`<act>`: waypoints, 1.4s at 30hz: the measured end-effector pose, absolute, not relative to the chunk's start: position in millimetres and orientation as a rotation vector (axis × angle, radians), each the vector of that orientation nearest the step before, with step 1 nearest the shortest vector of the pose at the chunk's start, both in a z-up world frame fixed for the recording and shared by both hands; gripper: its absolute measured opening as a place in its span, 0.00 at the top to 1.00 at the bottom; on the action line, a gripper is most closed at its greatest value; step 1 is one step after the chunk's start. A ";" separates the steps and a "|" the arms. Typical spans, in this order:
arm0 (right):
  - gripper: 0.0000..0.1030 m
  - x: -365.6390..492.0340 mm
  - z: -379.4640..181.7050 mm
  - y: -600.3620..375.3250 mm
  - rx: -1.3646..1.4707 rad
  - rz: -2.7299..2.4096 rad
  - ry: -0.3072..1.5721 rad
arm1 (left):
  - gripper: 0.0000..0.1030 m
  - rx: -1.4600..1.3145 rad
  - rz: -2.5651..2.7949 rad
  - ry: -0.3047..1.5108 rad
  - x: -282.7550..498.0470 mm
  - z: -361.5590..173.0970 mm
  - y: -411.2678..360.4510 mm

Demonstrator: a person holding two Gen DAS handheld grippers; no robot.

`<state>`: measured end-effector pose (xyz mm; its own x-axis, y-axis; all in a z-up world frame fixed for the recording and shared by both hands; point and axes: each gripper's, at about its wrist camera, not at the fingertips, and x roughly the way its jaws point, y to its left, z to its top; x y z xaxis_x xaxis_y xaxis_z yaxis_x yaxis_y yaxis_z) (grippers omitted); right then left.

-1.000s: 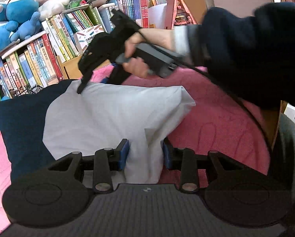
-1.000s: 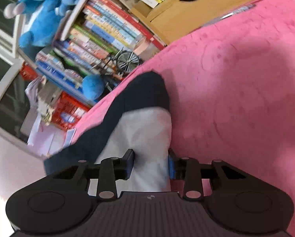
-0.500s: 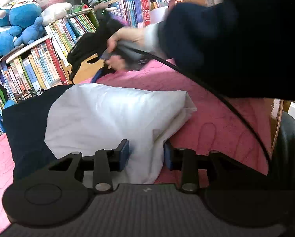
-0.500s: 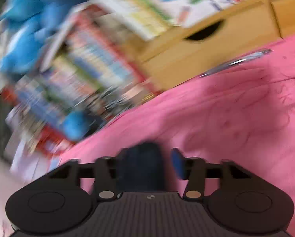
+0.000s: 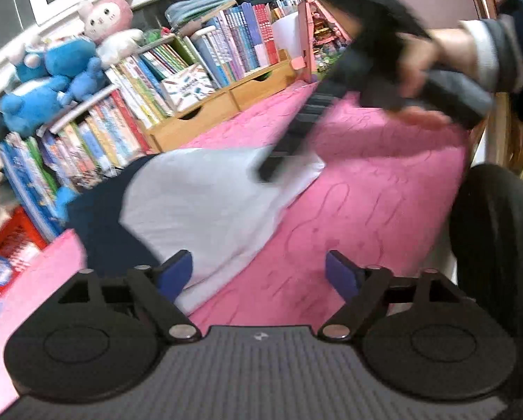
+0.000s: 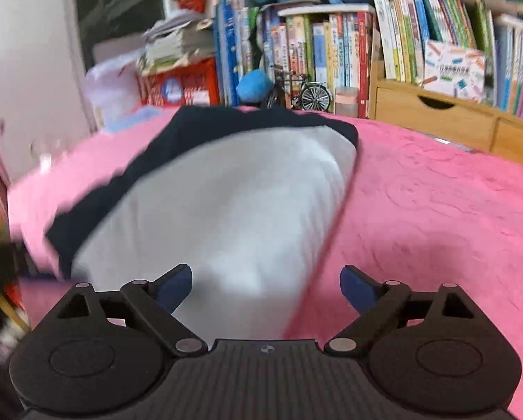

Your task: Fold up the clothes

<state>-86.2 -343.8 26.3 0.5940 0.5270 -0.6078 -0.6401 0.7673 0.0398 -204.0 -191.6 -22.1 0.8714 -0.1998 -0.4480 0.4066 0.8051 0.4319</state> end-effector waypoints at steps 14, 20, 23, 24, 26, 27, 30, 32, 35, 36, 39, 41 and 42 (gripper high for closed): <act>0.00 -120.2 10.1 -342.5 -0.355 0.483 0.508 | 0.01 0.421 0.051 0.456 -131.2 4.2 -154.0; 0.00 -110.6 -1.9 -364.9 -0.363 0.431 0.518 | 0.00 0.223 -0.019 0.623 -129.4 -4.3 -112.5; 0.00 -110.1 -2.5 -369.7 -0.346 0.416 0.551 | 0.00 0.126 -0.057 0.679 -127.2 1.2 -93.8; 0.00 -111.5 -2.6 -368.7 -0.359 0.409 0.554 | 0.00 0.108 -0.065 0.688 -127.7 1.8 -89.6; 0.00 -117.0 -0.6 -367.1 -0.396 0.396 0.533 | 0.00 0.069 -0.080 0.705 -128.6 3.0 -81.2; 0.00 -119.9 0.6 -366.3 -0.414 0.390 0.522 | 0.00 0.050 -0.088 0.714 -129.1 3.6 -77.0; 0.00 -134.5 6.9 -362.9 -0.475 0.397 0.460 | 0.00 0.014 -0.098 0.722 -133.1 6.4 -71.2; 0.00 -150.2 10.6 -351.8 -0.573 0.409 0.379 | 0.00 0.008 -0.103 0.692 -139.1 9.5 -71.0; 0.00 -179.1 11.1 -322.4 -0.710 0.520 0.281 | 0.00 0.040 -0.098 0.681 -144.2 11.7 -69.0; 0.00 -185.9 11.1 -311.1 -0.734 0.565 0.276 | 0.00 0.052 -0.096 0.678 -145.8 12.4 -68.3; 0.00 -196.1 8.1 -275.4 -0.786 0.694 0.258 | 0.00 0.088 -0.090 0.670 -150.6 14.3 -66.2; 0.01 -196.5 6.2 -254.7 -0.809 0.752 0.248 | 0.00 0.112 -0.085 0.665 -153.8 15.6 -64.7; 0.01 -194.7 6.8 -245.2 -0.813 0.769 0.241 | 0.00 0.124 -0.083 0.662 -155.4 16.3 -64.0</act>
<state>-194.7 -245.2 6.8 0.7094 0.5236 -0.4717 -0.6993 0.4396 -0.5637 -155.4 -64.0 16.3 0.7858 -0.0373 -0.6174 0.1163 0.9893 0.0881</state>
